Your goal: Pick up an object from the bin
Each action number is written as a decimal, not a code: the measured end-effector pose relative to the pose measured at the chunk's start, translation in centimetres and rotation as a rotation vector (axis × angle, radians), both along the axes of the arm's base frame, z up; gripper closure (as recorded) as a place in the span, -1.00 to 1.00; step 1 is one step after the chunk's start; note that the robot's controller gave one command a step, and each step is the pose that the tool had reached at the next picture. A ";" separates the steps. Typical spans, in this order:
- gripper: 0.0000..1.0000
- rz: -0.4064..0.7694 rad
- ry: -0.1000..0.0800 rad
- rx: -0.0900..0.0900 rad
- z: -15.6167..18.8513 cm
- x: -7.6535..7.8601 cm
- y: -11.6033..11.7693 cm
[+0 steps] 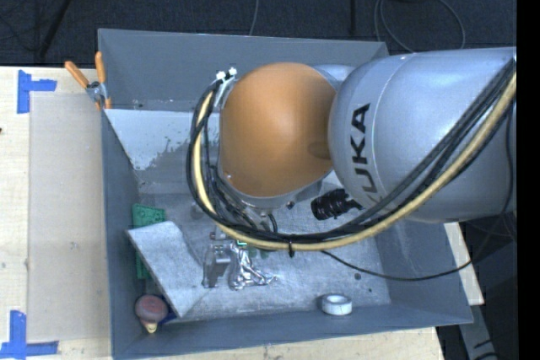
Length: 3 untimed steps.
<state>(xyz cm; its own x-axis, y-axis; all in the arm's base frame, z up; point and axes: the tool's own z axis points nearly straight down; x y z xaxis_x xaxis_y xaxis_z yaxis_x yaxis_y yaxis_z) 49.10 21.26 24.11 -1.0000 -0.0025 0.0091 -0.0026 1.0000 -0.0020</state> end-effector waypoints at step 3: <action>1.00 0.647 -0.006 0.005 -16.8 5.8 -13.5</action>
Offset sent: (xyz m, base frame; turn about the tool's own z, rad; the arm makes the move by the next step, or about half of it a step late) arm -0.0048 -0.0781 -0.0313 -0.4954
